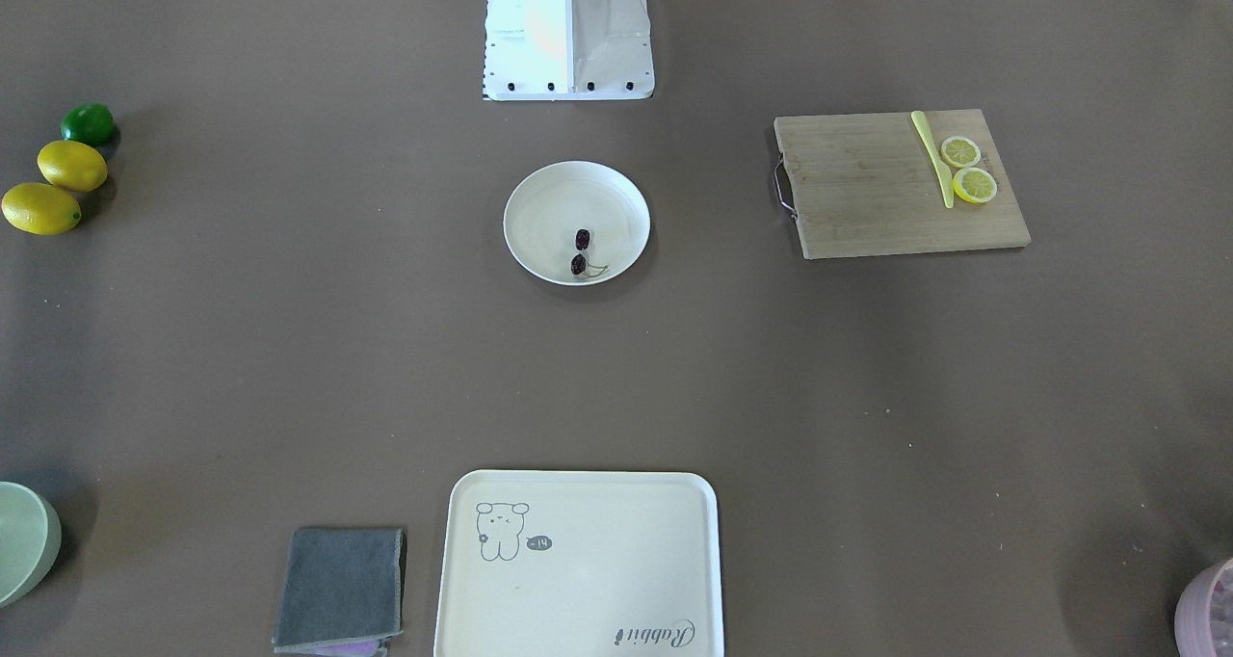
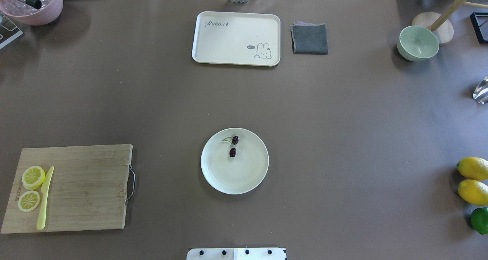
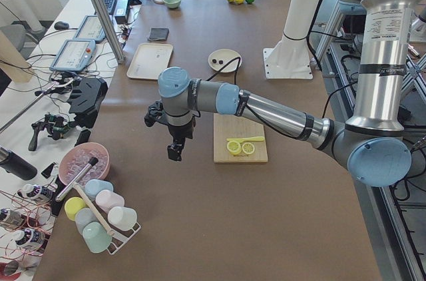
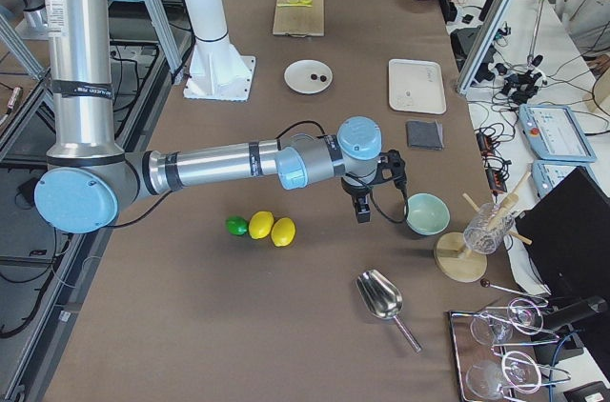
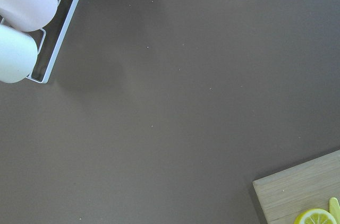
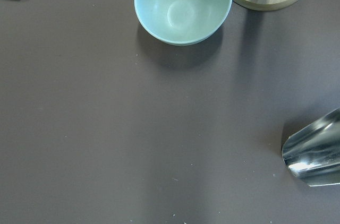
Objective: Place red cherry on plate
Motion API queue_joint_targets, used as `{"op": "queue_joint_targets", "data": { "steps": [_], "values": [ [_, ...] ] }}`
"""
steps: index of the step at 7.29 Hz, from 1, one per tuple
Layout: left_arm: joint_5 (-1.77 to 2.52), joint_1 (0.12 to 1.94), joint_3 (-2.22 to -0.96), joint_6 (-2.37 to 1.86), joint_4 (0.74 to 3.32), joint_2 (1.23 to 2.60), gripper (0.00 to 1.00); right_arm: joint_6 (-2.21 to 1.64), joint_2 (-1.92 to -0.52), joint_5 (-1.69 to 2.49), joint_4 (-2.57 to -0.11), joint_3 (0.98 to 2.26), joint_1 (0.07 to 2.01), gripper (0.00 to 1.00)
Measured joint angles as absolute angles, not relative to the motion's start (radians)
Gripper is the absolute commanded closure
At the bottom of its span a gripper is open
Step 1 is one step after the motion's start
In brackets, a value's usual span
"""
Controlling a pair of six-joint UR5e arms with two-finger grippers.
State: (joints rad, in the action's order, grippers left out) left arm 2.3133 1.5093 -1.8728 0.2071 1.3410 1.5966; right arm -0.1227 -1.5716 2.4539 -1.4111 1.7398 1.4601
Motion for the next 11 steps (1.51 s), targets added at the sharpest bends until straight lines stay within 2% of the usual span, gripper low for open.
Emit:
{"op": "queue_joint_targets", "data": {
  "steps": [11],
  "values": [
    [2.316,1.51,-1.87,0.209,1.34,1.585,0.02,-0.118,-1.578,2.427,-1.418,1.732,1.462,0.0]
  ]
}}
